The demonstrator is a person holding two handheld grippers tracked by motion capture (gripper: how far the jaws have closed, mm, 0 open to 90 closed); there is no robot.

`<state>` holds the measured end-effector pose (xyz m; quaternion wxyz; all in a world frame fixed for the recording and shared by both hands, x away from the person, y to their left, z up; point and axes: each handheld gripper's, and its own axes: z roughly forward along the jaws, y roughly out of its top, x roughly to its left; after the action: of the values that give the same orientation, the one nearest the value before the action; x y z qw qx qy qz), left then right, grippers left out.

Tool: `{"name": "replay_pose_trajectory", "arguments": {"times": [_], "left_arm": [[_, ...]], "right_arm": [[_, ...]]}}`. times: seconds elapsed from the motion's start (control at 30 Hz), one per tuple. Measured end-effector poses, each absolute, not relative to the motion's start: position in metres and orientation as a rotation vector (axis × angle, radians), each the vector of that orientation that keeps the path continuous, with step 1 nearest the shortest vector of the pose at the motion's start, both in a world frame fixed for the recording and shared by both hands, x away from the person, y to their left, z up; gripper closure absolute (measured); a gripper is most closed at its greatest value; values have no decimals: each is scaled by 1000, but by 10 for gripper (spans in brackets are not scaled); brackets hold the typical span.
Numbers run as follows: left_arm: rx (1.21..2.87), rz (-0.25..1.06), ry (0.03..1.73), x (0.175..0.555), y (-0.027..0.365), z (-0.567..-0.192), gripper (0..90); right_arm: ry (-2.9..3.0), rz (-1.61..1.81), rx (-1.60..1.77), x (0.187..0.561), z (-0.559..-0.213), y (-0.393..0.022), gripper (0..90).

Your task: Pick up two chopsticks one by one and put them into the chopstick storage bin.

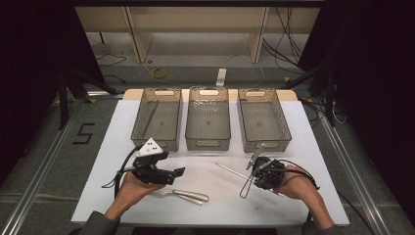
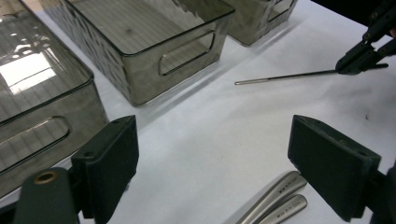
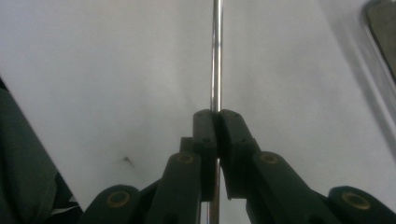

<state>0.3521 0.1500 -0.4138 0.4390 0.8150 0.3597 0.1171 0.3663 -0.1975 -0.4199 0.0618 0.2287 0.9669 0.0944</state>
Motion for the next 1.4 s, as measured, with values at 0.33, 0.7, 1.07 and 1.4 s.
{"name": "replay_pose_trajectory", "arguments": {"times": [0.33,0.7,1.07,1.4], "left_arm": [[2137,301,785,348,126,-408,161],[2254,230,645,350,89,-405,174],[2367,201,526,348,69,-411,278],[2446,175,476,343,62,-418,409]], "right_arm": [[2923,321,563,361,-404,-171,861],[2936,336,443,357,-398,-149,861],[2939,343,328,345,-388,-132,861],[2962,339,244,338,-387,-126,861]]}}
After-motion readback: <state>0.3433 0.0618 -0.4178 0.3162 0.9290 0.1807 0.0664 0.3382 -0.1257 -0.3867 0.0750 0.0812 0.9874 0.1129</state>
